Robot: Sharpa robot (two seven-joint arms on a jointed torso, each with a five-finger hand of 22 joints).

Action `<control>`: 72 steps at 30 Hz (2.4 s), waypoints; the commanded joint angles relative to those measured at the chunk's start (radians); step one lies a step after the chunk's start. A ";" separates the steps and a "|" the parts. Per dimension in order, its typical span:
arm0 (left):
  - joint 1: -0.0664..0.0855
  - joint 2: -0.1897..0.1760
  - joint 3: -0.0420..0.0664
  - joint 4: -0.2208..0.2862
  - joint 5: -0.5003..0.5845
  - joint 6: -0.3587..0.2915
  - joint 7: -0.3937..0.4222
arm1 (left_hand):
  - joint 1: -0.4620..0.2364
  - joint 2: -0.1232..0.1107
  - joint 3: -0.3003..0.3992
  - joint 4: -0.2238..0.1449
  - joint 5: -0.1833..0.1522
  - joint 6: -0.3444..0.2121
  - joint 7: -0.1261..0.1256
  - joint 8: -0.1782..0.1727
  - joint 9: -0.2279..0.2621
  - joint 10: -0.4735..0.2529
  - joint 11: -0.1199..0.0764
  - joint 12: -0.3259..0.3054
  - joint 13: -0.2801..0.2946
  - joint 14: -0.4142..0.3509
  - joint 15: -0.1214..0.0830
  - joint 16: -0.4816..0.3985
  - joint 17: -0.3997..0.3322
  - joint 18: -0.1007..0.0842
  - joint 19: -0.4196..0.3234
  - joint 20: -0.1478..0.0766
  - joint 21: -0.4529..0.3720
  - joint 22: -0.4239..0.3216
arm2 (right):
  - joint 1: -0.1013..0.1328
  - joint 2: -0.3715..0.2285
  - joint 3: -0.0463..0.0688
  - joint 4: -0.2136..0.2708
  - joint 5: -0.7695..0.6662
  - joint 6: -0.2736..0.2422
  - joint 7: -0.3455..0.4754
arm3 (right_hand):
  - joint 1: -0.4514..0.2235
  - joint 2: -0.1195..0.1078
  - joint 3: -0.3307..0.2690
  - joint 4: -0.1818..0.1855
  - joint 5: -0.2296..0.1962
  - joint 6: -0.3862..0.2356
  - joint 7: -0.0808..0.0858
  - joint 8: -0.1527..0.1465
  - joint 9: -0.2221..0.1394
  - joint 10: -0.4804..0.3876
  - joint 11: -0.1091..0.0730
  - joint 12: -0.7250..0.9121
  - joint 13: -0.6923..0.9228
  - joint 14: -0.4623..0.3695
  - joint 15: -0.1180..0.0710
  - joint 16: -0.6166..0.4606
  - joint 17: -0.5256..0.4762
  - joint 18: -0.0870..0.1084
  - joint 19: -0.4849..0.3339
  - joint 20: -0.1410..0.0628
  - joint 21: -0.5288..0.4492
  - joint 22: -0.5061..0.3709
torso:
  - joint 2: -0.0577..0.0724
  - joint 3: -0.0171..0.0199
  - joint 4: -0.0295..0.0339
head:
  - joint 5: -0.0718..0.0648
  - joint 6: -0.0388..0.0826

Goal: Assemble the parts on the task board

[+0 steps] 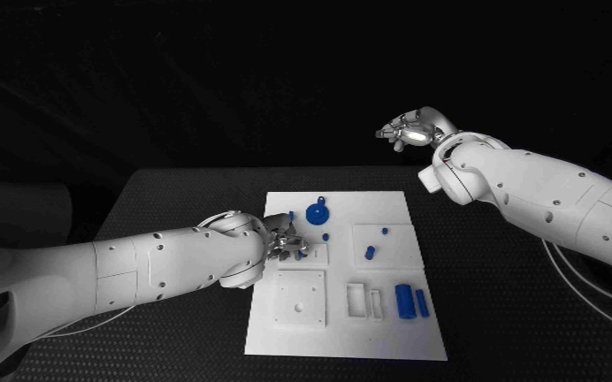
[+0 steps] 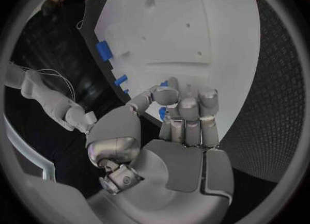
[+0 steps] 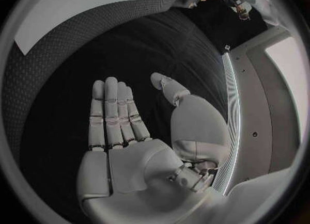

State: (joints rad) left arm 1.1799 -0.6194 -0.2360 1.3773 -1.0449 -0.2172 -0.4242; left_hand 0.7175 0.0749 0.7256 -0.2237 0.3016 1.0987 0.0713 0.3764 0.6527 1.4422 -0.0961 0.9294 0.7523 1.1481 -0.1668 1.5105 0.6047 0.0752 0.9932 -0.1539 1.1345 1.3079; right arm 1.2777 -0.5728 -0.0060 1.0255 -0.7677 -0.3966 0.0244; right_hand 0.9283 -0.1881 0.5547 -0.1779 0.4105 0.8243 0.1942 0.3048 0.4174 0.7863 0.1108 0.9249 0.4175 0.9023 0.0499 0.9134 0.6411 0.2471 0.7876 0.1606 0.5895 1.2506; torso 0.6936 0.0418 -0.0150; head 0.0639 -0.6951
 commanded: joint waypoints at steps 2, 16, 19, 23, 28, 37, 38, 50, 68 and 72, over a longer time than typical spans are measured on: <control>-0.007 0.005 -0.004 0.007 0.017 0.053 -0.003 | -0.006 0.005 0.010 -0.018 0.014 0.146 -0.081 0.006 -0.001 -0.031 -0.023 0.006 -0.002 0.042 -0.053 0.004 -0.002 0.007 -0.005 -0.112 0.005 0.016 | 0.000 0.000 0.000 0.000 0.000 0.012 0.005 | -0.005 0.003 -0.002 -0.001 0.009 -0.003 0.002 0.006 -0.001 -0.009 0.001 0.005 -0.002 -0.009 0.000 0.005 -0.002 0.015 0.000 0.009 -0.004 0.001 | 0.000 0.0002 -0.0002 | -0.001 -0.001; -0.006 0.002 -0.004 0.004 -0.020 0.032 -0.013 | -0.008 0.012 0.023 -0.027 0.036 0.148 -0.083 0.009 0.001 -0.030 -0.025 0.009 -0.003 0.045 -0.054 0.007 -0.002 0.008 -0.001 -0.113 0.008 0.015 | -0.001 0.000 0.000 0.000 0.000 0.013 0.005 | -0.006 0.003 -0.002 -0.001 0.015 -0.003 0.002 0.007 -0.002 -0.009 0.001 0.007 -0.006 -0.009 0.000 0.007 -0.004 0.015 0.000 0.010 -0.005 0.002 | 0.000 0.0001 -0.0001 | 0.000 -0.001; -0.006 0.001 -0.004 0.004 -0.020 0.027 -0.012 | -0.007 0.013 0.025 -0.027 0.039 0.149 -0.084 0.010 0.001 -0.029 -0.026 0.010 -0.003 0.047 -0.055 0.009 -0.002 0.009 0.001 -0.113 0.009 0.015 | -0.003 0.000 0.000 -0.001 0.000 0.013 0.005 | -0.006 0.003 -0.002 -0.001 0.016 -0.003 0.002 0.007 -0.002 -0.010 0.001 0.008 -0.007 -0.009 0.000 0.007 -0.004 0.015 0.001 0.010 -0.005 0.002 | 0.000 0.0002 0.0004 | 0.000 -0.002; -0.006 0.000 -0.004 0.006 -0.015 0.026 -0.011 | -0.013 0.018 0.026 -0.028 0.056 0.151 -0.085 0.012 0.002 -0.028 -0.027 0.014 -0.003 0.049 -0.056 0.012 -0.001 0.008 0.002 -0.113 0.011 0.015 | -0.004 0.001 0.000 -0.001 0.000 0.013 0.005 | -0.006 0.003 -0.002 -0.001 0.017 -0.003 0.002 0.007 -0.002 -0.010 0.001 0.008 -0.008 -0.009 0.000 0.008 -0.004 0.015 0.001 0.010 -0.005 0.003 | 0.000 0.0004 -0.0001 | 0.001 -0.002; -0.006 -0.001 -0.004 0.006 -0.002 0.029 -0.014 | -0.021 0.022 0.028 -0.034 0.080 0.153 -0.086 0.015 0.004 -0.029 -0.028 0.019 -0.002 0.050 -0.057 0.015 0.000 0.008 0.003 -0.113 0.012 0.015 | -0.005 0.000 0.000 -0.001 0.000 0.013 0.005 | -0.006 0.003 -0.003 -0.001 0.019 -0.003 0.002 0.007 -0.002 -0.010 0.001 0.009 -0.009 -0.009 0.000 0.008 -0.005 0.015 0.001 0.010 -0.006 0.003 | 0.000 0.0005 -0.0003 | 0.001 -0.004; -0.006 -0.004 -0.004 0.010 0.044 0.039 -0.019 | -0.030 0.030 0.030 -0.040 0.103 0.155 -0.088 0.018 0.005 -0.029 -0.030 0.025 -0.001 0.051 -0.058 0.018 0.001 0.009 0.004 -0.112 0.014 0.015 | -0.005 -0.001 0.000 -0.001 0.000 0.013 0.005 | -0.006 0.004 -0.003 -0.001 0.021 -0.003 0.002 0.007 -0.002 -0.010 0.002 0.010 -0.011 -0.010 0.000 0.009 -0.006 0.015 0.001 0.010 -0.006 0.004 | 0.000 0.0007 -0.0009 | 0.002 -0.007; -0.006 -0.004 -0.004 0.010 0.049 0.040 -0.020 | -0.031 0.030 0.030 -0.040 0.103 0.155 -0.088 0.018 0.005 -0.029 -0.030 0.025 -0.001 0.051 -0.058 0.018 0.001 0.009 0.004 -0.112 0.014 0.015 | -0.005 -0.001 0.000 -0.001 0.000 0.012 0.005 | -0.006 0.004 -0.003 -0.001 0.022 -0.003 0.002 0.007 -0.002 -0.010 0.002 0.011 -0.011 -0.010 0.000 0.009 -0.006 0.015 0.001 0.010 -0.006 0.004 | 0.000 0.0005 -0.0010 | 0.002 -0.006; -0.006 -0.008 -0.004 0.014 0.094 0.028 -0.024 | -0.065 0.048 0.027 -0.023 0.057 0.153 -0.087 0.021 0.006 -0.032 -0.029 0.031 -0.002 0.050 -0.057 0.018 0.002 0.009 0.003 -0.112 0.013 0.014 | -0.005 -0.002 0.000 -0.001 0.000 0.013 0.005 | -0.006 0.004 -0.002 -0.002 0.024 -0.003 0.002 0.007 -0.003 -0.011 0.002 0.012 -0.014 -0.010 0.000 0.010 -0.007 0.015 0.001 0.010 -0.007 0.004 | 0.000 0.0006 -0.0003 | 0.002 -0.006; -0.006 -0.009 -0.004 0.014 0.103 0.035 -0.033 | -0.074 0.056 0.036 -0.028 0.060 0.154 -0.088 0.024 0.006 -0.033 -0.031 0.034 -0.002 0.051 -0.058 0.018 0.003 0.011 0.003 -0.113 0.014 0.014 | -0.006 0.000 0.000 -0.003 0.000 0.013 0.005 | -0.006 0.005 -0.002 -0.001 0.030 -0.002 0.002 0.007 -0.003 -0.012 0.002 0.015 -0.018 -0.011 0.001 0.011 -0.009 0.015 0.001 0.010 -0.007 0.006 | 0.000 0.0011 -0.0002 | 0.003 -0.009; -0.006 -0.008 -0.004 0.011 0.111 0.035 -0.034 | -0.075 0.056 0.038 -0.029 0.063 0.154 -0.089 0.024 0.007 -0.033 -0.031 0.035 -0.002 0.052 -0.058 0.019 0.003 0.011 0.003 -0.113 0.015 0.014 | -0.006 0.001 0.000 -0.003 0.000 0.013 0.005 | -0.007 0.005 -0.002 -0.001 0.032 -0.002 0.002 0.007 -0.003 -0.012 0.002 0.015 -0.019 -0.011 0.001 0.012 -0.010 0.015 0.001 0.010 -0.008 0.006 | 0.000 0.0014 -0.0001 | 0.003 -0.007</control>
State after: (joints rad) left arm 1.1792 -0.6301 -0.2365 1.3873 -0.9527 -0.2112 -0.4458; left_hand 0.6390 0.1207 0.7183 -0.2312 0.3611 1.0987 0.0713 0.3953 0.6600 1.4422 -0.0961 0.9603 0.7505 1.1488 -0.1662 1.5226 0.6070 0.0697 0.9935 -0.1537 1.1461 1.3079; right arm 1.2721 -0.5731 -0.0064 1.0221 -0.7671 -0.3947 0.0237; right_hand 0.9283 -0.1882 0.5548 -0.1779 0.4388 0.8260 0.1926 0.3097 0.4149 0.7828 0.1144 0.9369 0.4000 0.8997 0.0525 0.9211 0.6321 0.2471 0.7913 0.1642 0.5885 1.2551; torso 0.6933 0.0429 -0.0152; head 0.0674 -0.7034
